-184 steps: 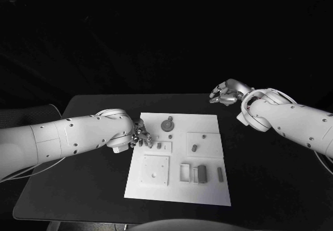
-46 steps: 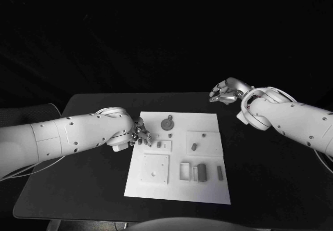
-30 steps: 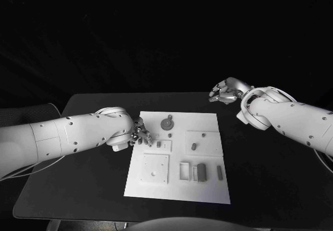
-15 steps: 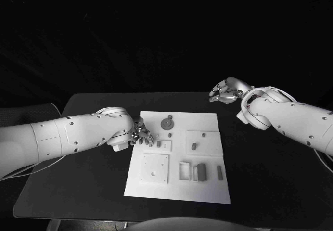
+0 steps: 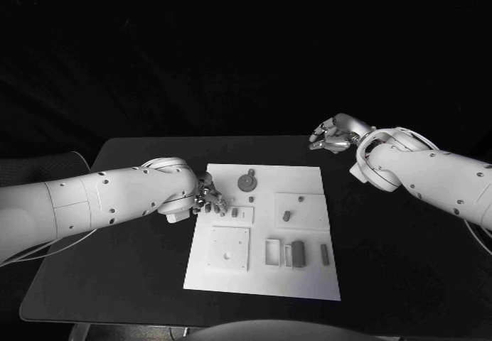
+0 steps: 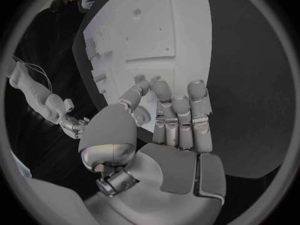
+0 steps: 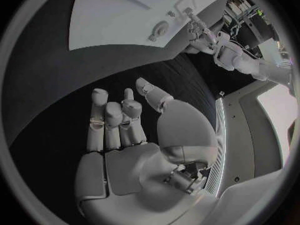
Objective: Assemble the parts on the task board
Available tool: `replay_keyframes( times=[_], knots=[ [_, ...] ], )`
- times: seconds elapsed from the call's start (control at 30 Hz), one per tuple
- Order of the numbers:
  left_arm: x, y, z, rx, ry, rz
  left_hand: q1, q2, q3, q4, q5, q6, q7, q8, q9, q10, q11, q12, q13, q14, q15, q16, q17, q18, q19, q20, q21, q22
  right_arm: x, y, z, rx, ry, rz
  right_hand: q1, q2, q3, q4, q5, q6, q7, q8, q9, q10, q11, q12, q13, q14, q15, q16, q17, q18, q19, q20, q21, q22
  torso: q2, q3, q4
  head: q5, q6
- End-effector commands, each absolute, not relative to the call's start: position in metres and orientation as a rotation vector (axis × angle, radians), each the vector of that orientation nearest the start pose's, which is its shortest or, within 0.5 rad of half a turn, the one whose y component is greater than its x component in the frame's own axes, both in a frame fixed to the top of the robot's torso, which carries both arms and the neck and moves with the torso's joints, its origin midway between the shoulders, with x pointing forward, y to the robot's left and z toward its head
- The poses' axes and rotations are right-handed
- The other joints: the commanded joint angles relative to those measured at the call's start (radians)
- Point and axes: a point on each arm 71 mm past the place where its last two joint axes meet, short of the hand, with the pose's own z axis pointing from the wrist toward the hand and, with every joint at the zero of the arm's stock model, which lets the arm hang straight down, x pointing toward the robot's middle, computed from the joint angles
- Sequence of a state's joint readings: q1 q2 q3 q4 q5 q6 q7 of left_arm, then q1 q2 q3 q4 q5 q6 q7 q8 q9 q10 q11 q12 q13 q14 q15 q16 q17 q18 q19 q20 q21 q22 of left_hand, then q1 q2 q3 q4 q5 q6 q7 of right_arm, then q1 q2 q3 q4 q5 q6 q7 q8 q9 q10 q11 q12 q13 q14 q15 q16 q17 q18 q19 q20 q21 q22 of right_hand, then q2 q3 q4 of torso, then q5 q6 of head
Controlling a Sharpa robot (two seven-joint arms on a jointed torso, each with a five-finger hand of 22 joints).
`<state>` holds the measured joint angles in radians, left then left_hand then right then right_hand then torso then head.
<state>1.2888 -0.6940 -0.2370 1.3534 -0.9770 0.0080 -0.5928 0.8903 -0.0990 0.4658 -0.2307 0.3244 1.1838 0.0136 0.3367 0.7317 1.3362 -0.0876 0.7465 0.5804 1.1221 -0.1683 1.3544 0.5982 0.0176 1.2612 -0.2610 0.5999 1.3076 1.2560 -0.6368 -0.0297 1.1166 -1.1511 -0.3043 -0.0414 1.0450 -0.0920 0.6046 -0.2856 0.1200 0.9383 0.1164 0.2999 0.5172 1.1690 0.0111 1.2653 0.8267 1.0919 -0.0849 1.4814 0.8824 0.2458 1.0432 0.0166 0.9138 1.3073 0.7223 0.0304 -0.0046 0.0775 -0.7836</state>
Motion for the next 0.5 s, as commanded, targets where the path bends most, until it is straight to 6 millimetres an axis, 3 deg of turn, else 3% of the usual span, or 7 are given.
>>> replay_keyframes(
  times=[0.03, 0.5],
  knots=[
    [0.4955, 0.2069, -0.2576, -0.288, 2.346, -0.230, -0.007, 0.001, -0.005, -0.002, -0.003, 0.004, 0.009, -0.004, 0.002, -0.002, 0.004, 0.002, -0.002, -0.001, -0.001, 0.004, -0.001, 0.018, -0.002, 0.000, 0.000, 0.017, 0.5665, -0.2193, -0.1765, 0.169, 1.668, 0.645, -0.008, -0.002, 0.003, 0.002, 0.002, -0.001, 0.006, -0.005, 0.001, -0.007, -0.001, -0.004, 0.001, 0.000, -0.009, -0.004, -0.001, 0.016, 0.003, 0.004, -0.006, 0.015, 0.000, 0.0002, 0.0001, 0.000, -0.001],
    [0.4959, 0.2080, -0.2575, -0.272, 2.343, -0.216, 0.015, 0.016, 0.008, -0.014, 0.025, 0.008, 0.007, -0.004, 0.005, 0.000, 0.003, 0.004, -0.002, 0.000, -0.002, 0.008, -0.002, 0.018, 0.001, -0.001, 0.002, 0.018, 0.5664, -0.2188, -0.1764, 0.169, 1.669, 0.646, -0.008, -0.002, 0.003, 0.002, 0.002, -0.001, 0.006, -0.005, 0.002, -0.007, -0.001, -0.004, 0.002, 0.000, -0.009, -0.004, -0.001, 0.016, 0.003, 0.004, -0.007, 0.015, 0.000, 0.0005, -0.0006, 0.001, -0.004]
  ],
)
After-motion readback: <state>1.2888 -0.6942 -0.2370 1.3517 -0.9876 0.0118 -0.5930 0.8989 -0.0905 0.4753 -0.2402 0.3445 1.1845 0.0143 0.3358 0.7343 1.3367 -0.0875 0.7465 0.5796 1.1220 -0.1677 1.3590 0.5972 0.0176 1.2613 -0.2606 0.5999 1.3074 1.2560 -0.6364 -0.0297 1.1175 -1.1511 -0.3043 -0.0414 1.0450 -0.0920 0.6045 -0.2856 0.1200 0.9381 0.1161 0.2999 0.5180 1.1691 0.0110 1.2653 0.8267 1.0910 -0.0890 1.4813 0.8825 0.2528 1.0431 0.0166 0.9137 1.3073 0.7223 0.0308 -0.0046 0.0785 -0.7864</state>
